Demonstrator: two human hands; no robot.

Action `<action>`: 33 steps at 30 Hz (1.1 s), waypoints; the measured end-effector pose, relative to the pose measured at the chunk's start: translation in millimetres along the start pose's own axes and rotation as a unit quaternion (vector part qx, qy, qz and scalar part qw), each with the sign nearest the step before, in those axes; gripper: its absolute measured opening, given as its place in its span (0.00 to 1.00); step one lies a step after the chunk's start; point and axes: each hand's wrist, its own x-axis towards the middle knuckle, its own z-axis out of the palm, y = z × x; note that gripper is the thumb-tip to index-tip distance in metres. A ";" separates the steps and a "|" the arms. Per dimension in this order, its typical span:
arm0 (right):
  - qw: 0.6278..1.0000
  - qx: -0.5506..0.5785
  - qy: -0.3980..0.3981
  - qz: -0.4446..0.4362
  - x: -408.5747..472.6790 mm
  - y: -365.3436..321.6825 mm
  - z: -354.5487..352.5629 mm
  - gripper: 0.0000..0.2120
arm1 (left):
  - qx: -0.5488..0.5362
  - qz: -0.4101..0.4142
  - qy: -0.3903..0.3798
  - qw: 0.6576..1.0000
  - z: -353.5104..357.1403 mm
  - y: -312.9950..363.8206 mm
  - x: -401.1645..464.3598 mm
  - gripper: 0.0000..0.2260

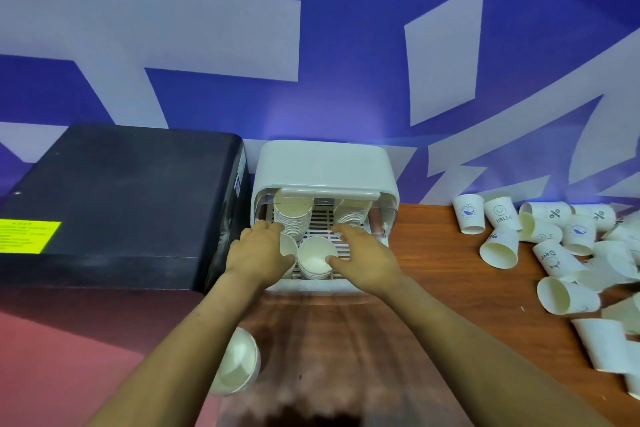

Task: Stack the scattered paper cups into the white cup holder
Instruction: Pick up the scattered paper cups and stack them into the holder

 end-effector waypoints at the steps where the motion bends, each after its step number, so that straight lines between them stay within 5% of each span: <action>1: 1.000 0.002 0.003 0.003 -4.6 3.0 -4.9 0.28 | -0.011 0.007 0.009 1.000 -3.2 4.3 -3.2 0.24; 16: 0.996 0.019 0.058 0.065 -75.1 97.7 -76.4 0.16 | -0.064 0.116 0.000 0.991 11.1 124.5 -36.1 0.16; 33: 0.998 -0.036 -0.006 0.053 -62.9 339.8 -176.5 0.18 | -0.086 0.036 -0.022 0.995 105.2 316.5 12.0 0.21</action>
